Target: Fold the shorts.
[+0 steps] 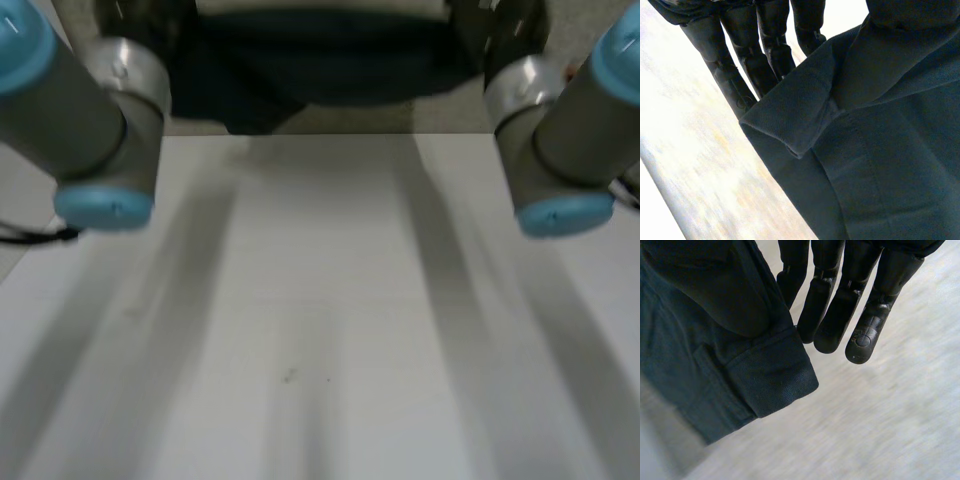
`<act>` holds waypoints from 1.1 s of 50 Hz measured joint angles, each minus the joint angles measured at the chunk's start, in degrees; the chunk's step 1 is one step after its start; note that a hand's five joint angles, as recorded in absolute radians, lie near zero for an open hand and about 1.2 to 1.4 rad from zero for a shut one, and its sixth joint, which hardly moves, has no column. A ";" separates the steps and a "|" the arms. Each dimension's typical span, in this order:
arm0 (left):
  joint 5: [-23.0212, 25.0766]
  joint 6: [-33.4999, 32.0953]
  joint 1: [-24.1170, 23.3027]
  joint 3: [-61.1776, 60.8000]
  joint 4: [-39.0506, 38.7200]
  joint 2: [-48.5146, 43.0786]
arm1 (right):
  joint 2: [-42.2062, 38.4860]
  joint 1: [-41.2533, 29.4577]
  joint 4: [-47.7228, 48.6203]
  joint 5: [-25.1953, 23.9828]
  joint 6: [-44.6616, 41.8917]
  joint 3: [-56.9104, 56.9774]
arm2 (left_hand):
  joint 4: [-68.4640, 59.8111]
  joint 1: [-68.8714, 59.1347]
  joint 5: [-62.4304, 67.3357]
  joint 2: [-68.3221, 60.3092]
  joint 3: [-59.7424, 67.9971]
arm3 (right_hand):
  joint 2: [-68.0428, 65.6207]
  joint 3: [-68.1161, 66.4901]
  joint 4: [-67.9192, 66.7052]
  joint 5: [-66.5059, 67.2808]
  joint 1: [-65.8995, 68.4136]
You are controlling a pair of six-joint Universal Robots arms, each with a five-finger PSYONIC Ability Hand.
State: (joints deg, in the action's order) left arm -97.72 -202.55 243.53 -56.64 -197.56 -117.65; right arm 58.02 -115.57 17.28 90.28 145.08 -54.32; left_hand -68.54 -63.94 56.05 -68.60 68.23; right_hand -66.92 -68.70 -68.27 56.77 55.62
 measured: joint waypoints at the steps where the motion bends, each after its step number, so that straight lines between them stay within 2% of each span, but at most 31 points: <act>1: 0.00 0.00 0.04 -1.99 0.04 -0.13 | -0.76 0.00 -0.71 -0.08 -0.06 -0.96 | 0.00 0.00 0.00 -0.01 0.00 | 0.00 0.00 0.00 0.00 0.00; 11: -0.49 -1.66 -0.53 -17.98 2.52 -6.32 | -12.25 -0.80 -12.26 -0.82 -0.92 -6.13 | 0.00 0.00 0.00 -0.06 0.00 | 0.00 0.00 0.00 0.00 0.00; 17: -0.59 -4.10 -2.56 -22.25 8.35 -8.45 | -13.35 -1.21 -18.73 -0.81 -1.07 -7.46 | 0.00 0.00 0.00 -0.06 0.00 | 0.00 0.00 0.00 0.00 0.00; 25: -0.67 -5.03 -4.84 -26.78 18.81 -3.85 | -4.37 -0.93 -23.32 -0.79 -1.30 -14.61 | 0.00 0.00 0.00 -0.06 0.01 | 0.00 0.00 0.00 0.00 0.00; 30: -0.87 -5.10 -4.77 -29.22 22.53 -0.10 | -0.13 -0.86 -25.80 -0.92 -2.10 -18.36 | 0.00 0.00 0.00 -0.06 0.01 | 0.00 0.00 0.00 0.00 0.00; 37: -1.70 -6.08 -4.68 -34.35 33.80 9.60 | 5.87 -0.70 -36.88 -1.09 -7.12 -24.67 | 0.00 0.00 0.00 -0.05 0.01 | 0.00 0.00 0.00 0.00 0.00; 41: -1.65 -6.76 -4.90 -35.96 38.29 12.94 | 7.68 -0.66 -40.18 -1.08 -8.66 -26.40 | 0.00 0.00 0.00 -0.06 0.01 | 0.00 0.00 0.00 0.00 0.00; 42: -1.19 -7.67 -5.63 -38.00 43.91 17.45 | 11.83 -0.52 -46.05 -1.13 -11.30 -29.92 | 0.00 0.00 0.00 -0.06 0.01 | 0.00 0.00 0.00 0.00 0.00; 44: -0.11 -8.29 -6.96 -39.41 47.89 21.41 | 15.20 -0.41 -49.58 -1.49 -12.96 -32.43 | 0.00 0.00 0.00 -0.06 0.01 | 0.00 0.00 0.00 0.00 0.00; 48: 1.56 -8.80 -8.70 -40.50 51.06 25.35 | 19.33 -0.25 -52.88 -2.52 -14.70 -35.22 | 0.00 0.00 0.00 -0.06 0.01 | 0.00 0.00 0.00 0.01 0.00; 51: 4.69 -9.70 -10.57 -40.97 53.10 29.75 | 24.07 0.63 -55.28 -6.11 -16.34 -37.48 | 0.00 0.00 0.00 -0.06 0.01 | 0.00 0.00 0.00 0.05 0.00; 55: 5.77 -12.15 -9.55 -38.59 50.53 27.14 | 23.63 2.50 -55.16 -9.09 -16.52 -35.78 | 0.00 -0.09 0.00 -0.08 0.03 | 0.00 0.00 0.00 0.08 0.00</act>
State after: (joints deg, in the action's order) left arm -91.95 -214.70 233.98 -95.23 -147.04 -90.51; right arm 81.65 -113.07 -37.88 81.19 128.56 -90.10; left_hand -68.54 -64.03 56.05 -68.68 68.25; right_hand -66.92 -68.70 -68.27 56.85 55.62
